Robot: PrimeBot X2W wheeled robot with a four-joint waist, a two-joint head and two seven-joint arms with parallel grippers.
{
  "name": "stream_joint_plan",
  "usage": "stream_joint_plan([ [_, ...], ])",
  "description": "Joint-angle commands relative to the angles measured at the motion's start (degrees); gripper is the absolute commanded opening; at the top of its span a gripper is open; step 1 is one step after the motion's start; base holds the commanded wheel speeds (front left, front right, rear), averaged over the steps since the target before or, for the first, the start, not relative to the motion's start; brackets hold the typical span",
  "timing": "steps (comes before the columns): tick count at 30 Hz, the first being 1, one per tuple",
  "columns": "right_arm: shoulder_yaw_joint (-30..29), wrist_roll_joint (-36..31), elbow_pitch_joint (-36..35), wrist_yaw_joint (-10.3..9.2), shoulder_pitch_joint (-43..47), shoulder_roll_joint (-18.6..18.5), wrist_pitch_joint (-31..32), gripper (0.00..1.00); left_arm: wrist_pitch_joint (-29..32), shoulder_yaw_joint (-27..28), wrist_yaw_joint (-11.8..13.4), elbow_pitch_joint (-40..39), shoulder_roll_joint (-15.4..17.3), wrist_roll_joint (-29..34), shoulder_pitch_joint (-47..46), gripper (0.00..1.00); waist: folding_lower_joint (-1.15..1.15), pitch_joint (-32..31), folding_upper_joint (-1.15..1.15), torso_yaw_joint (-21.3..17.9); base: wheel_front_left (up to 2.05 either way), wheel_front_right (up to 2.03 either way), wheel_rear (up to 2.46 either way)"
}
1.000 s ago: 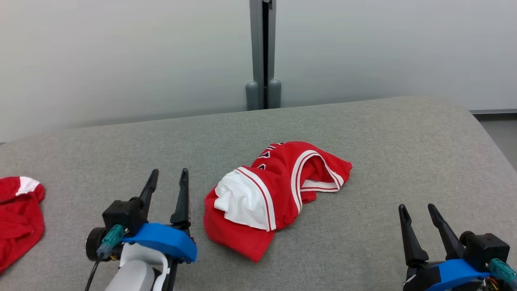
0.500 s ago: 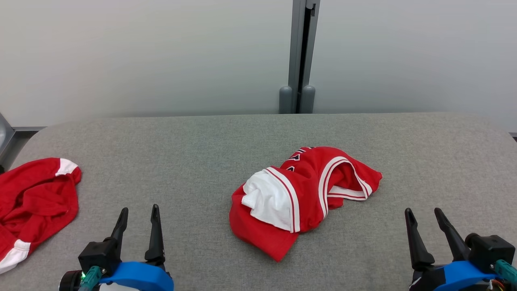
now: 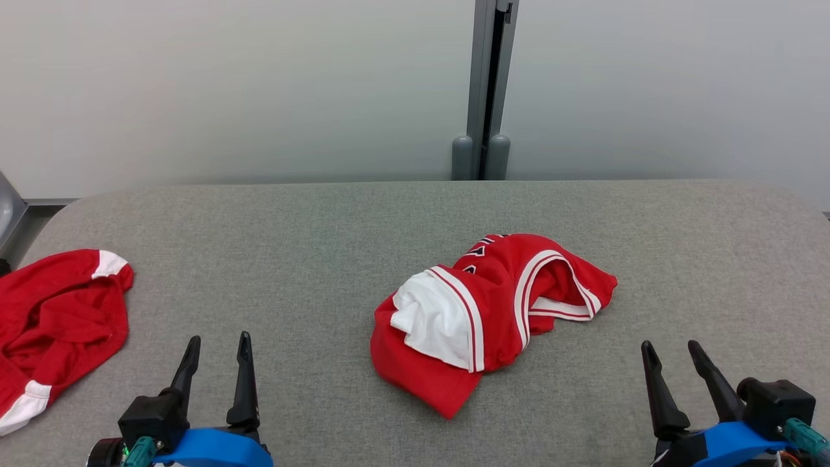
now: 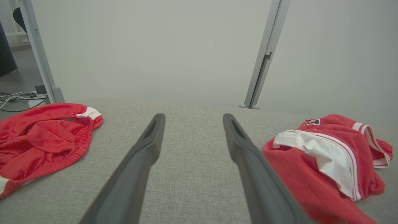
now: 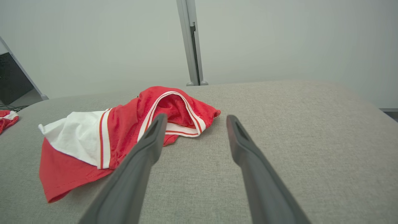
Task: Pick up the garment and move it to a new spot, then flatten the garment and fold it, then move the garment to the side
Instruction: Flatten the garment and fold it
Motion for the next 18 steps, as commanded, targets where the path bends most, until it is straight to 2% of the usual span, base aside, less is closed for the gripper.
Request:
stream_joint_plan([
  [1,0.31,0.44,0.36,0.03,-0.34,-0.31,0.31,1.0,-0.28,0.34,-0.3,-0.32,-0.1,0.31,0.26,1.0,0.0,0.1,0.0,0.09,0.0,0.0,0.0],
  [9,-0.2,0.07,5.91,0.03,-7.87,-0.33,6.12,1.0,-0.28,0.26,-1.29,-0.63,-0.5,1.55,-0.89,1.0,0.0,1.04,0.0,1.38,0.0,0.0,0.0],
  [15,-3.21,0.45,17.23,0.03,-17.79,-0.3,10.36,1.0,-0.28,-0.42,-1.98,-2.17,-0.64,2.37,-2.54,1.0,0.0,4.37,0.0,3.39,0.0,0.0,0.0],
  [16,-3.21,0.45,17.23,0.03,-17.79,-0.3,10.36,1.0,-0.28,-0.42,-1.98,-2.17,-0.64,2.37,-2.54,1.0,0.0,4.37,0.0,3.39,0.0,0.0,0.0],
  [18,-4.51,0.78,23.71,0.03,-22.43,-0.31,10.96,1.0,-0.27,-0.74,-2.09,-3.03,-0.76,2.75,-3.54,1.0,0.0,6.55,0.0,4.42,0.0,0.0,0.0],
])
